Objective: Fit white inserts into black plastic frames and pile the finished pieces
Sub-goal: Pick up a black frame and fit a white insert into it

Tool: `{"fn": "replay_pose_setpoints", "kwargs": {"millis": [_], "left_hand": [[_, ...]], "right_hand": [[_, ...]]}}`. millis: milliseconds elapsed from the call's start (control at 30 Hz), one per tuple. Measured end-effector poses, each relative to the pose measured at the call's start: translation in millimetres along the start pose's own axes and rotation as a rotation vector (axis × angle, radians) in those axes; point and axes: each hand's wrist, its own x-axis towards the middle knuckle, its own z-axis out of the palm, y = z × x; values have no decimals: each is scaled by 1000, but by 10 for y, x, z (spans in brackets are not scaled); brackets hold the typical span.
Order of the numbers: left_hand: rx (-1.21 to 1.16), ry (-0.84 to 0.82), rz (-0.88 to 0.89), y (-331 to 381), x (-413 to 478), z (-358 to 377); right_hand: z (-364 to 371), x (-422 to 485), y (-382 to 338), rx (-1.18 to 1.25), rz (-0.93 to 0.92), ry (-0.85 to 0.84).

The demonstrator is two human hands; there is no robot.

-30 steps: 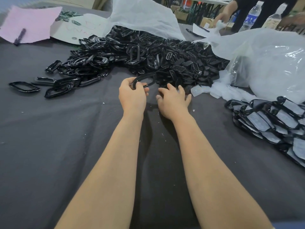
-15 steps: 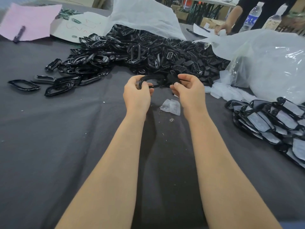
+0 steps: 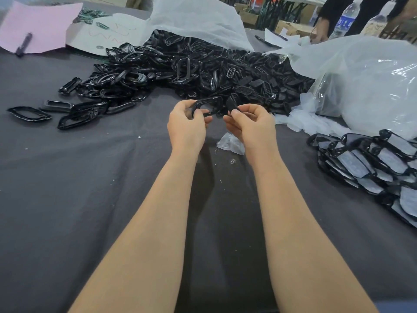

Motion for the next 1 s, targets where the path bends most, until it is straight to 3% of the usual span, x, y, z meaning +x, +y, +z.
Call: {"fn": "replay_pose_setpoints", "kwargs": {"millis": [167, 333, 600, 1000], "left_hand": [[-35, 2, -24, 2, 8, 10], [-47, -1, -40, 13, 4, 12], [9, -39, -15, 27, -45, 17], [175, -173, 134, 7, -74, 21]], "right_hand": [[-41, -2, -11, -31, -24, 6], [-61, 11, -49, 222, 61, -22], [23, -29, 3, -351, -251, -47], [26, -21, 37, -511, -328, 55]]}}
